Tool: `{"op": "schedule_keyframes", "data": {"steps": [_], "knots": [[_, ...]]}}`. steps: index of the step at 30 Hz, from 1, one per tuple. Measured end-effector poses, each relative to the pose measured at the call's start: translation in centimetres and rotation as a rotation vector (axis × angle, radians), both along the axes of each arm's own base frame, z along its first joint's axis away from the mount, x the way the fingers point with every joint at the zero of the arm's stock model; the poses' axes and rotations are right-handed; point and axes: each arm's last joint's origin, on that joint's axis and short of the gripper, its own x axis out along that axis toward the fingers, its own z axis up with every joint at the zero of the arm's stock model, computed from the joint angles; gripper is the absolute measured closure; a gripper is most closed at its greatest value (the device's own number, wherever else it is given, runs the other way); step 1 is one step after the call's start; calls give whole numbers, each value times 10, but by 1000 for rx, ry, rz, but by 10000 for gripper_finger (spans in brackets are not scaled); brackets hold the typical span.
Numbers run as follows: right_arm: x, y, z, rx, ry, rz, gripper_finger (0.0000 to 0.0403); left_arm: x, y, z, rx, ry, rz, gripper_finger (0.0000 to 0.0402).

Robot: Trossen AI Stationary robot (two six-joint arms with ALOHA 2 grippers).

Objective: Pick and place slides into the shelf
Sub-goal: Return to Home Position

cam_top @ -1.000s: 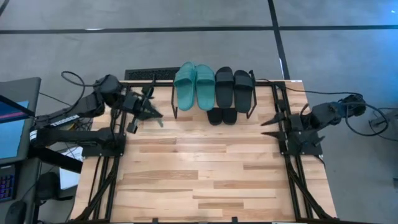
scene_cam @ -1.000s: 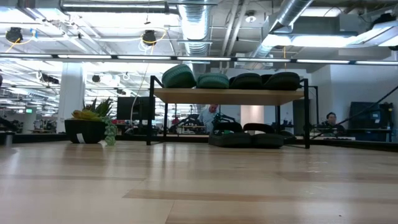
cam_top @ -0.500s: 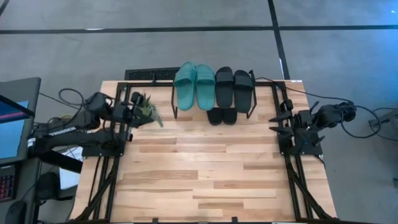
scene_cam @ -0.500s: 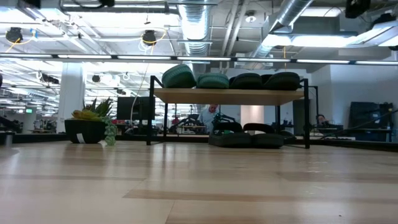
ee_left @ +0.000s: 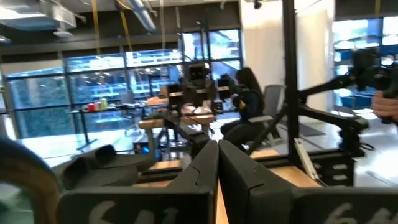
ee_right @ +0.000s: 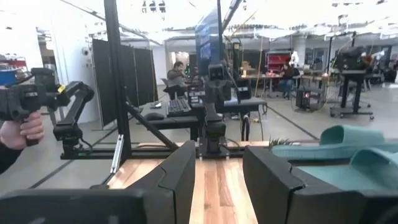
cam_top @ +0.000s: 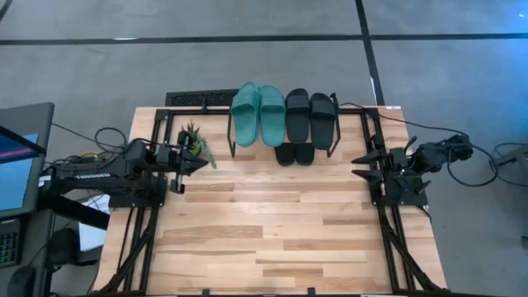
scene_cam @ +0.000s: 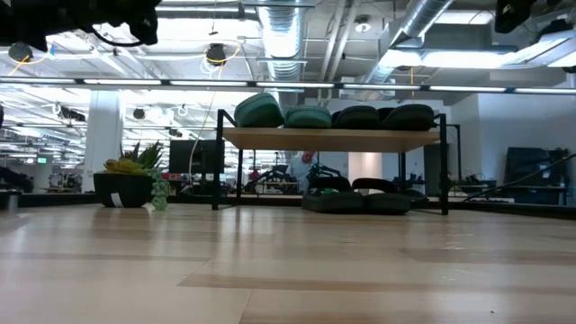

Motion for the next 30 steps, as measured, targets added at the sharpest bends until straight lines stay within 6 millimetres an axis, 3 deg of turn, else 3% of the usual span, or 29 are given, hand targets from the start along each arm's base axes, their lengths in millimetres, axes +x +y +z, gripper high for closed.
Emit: {"op": "schedule_keyframes", "data": {"steps": [9, 18, 25, 30], "knots": [[14, 7, -5, 27, 79, 6, 281, 8, -14, -4, 36, 24, -61, 401], [15, 7, -16, 26, 28, 7, 281, 8, -26, -6, 74, 40, -36, 401], [12, 9, -32, -30, 40, 112, 281, 9, -25, -16, 117, 133, -76, 401], [10, 9, -43, -16, 57, 111, 281, 7, -24, -32, 124, 95, -99, 401]]}}
